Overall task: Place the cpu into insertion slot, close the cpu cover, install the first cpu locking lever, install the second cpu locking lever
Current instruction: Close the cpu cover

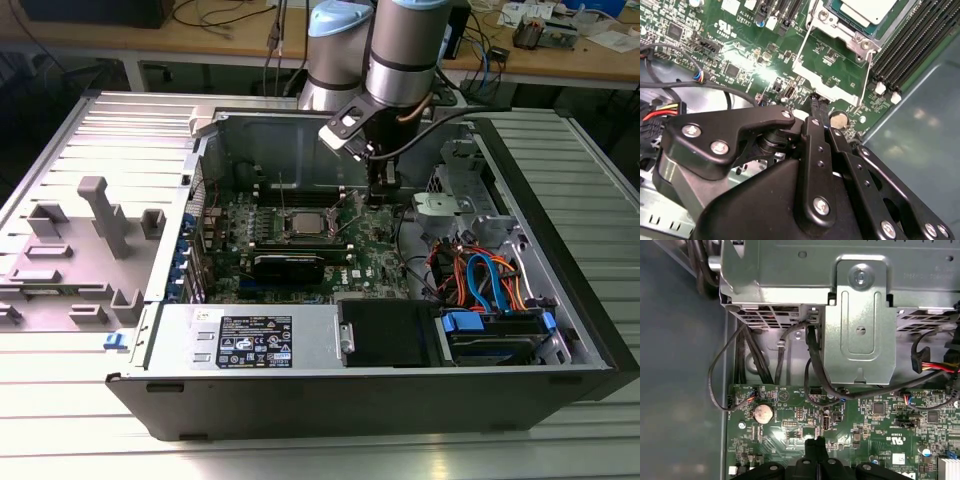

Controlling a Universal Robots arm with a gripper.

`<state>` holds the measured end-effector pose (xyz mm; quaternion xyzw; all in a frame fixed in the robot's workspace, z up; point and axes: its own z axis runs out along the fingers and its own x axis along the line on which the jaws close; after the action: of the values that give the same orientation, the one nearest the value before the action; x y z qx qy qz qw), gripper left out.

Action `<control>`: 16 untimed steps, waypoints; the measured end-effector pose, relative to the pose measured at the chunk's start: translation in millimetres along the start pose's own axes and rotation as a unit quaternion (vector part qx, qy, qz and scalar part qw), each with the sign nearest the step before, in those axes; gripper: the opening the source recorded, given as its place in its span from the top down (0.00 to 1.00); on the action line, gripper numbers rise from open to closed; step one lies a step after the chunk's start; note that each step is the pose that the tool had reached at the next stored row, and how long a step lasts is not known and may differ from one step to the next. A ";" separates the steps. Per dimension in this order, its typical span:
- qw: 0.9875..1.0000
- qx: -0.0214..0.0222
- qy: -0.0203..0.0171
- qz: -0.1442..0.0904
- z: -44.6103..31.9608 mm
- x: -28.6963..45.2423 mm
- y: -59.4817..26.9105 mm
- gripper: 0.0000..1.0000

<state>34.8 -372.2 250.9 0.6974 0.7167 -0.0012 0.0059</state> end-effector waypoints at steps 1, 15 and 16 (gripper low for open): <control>1.000 0.001 0.000 0.000 1.3 0.0 -0.1 0.89; 1.000 0.003 0.000 0.000 2.4 0.6 -20.6 0.89; 1.000 0.003 0.000 0.000 2.4 0.6 -21.6 0.89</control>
<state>13.2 -372.2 248.4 0.6974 0.7167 -0.0030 0.0041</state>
